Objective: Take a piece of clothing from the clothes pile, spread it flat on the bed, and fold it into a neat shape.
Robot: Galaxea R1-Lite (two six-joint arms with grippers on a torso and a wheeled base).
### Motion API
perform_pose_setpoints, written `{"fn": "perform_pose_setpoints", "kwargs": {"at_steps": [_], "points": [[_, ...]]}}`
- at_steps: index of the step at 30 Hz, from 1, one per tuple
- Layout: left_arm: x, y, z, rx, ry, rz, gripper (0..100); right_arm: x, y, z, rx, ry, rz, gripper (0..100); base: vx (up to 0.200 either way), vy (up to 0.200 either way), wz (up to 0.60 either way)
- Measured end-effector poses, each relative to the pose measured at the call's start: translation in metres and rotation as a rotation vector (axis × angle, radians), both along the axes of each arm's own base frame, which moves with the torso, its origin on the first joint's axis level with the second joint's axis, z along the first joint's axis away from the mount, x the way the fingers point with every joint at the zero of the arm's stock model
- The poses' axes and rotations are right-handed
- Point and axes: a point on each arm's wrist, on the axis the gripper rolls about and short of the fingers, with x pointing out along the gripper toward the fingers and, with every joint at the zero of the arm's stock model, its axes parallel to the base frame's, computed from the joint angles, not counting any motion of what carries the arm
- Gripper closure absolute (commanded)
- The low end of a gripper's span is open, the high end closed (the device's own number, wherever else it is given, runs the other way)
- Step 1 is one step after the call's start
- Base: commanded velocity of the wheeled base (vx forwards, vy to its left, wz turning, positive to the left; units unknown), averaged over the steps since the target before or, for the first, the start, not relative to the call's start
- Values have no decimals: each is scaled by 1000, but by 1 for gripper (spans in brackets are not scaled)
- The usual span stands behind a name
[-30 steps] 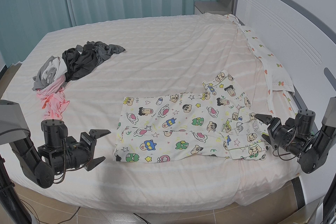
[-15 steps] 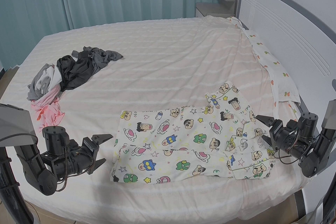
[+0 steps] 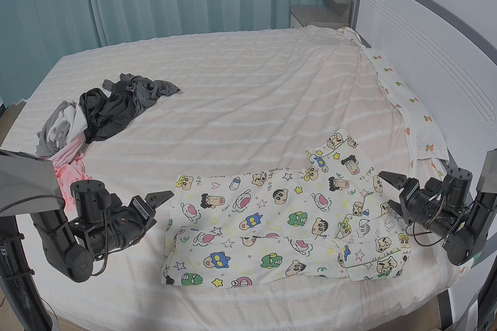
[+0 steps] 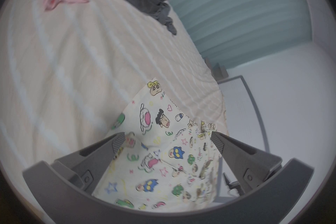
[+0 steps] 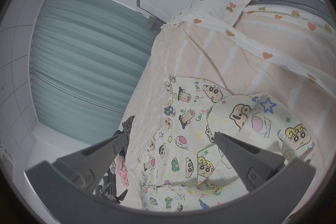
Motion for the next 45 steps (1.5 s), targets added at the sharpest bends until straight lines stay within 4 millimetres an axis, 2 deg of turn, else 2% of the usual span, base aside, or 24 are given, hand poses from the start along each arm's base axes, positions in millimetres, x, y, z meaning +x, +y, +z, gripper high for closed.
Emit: {"fn": "perform_pose_setpoints", "kwargs": {"at_steps": [11,15,24,33,34,40,45], "points": [[83,-7,5,270,14,-55,0,-6,2,0,-6,-6,9,0,0,0,0],[108,-9,-6,336,18,-76,0,-7,2,0,-10,-3,13,0,0,0,0],[134,-19,-37,359,40,-102,0,-8,2,-1,-19,0,17,0,0,0,0],[144,-37,-47,361,23,-89,0,-9,3,-2,-36,-2,23,0,0,0,0],[146,-38,-48,365,20,-77,100,-10,3,-2,-49,-4,28,0,0,0,0],[151,-44,-51,384,-1,-20,100,-10,0,-4,-165,-35,53,0,0,0,0],[154,-42,-53,418,-19,61,100,7,-6,-6,-251,-74,58,0,0,0,0]]}}
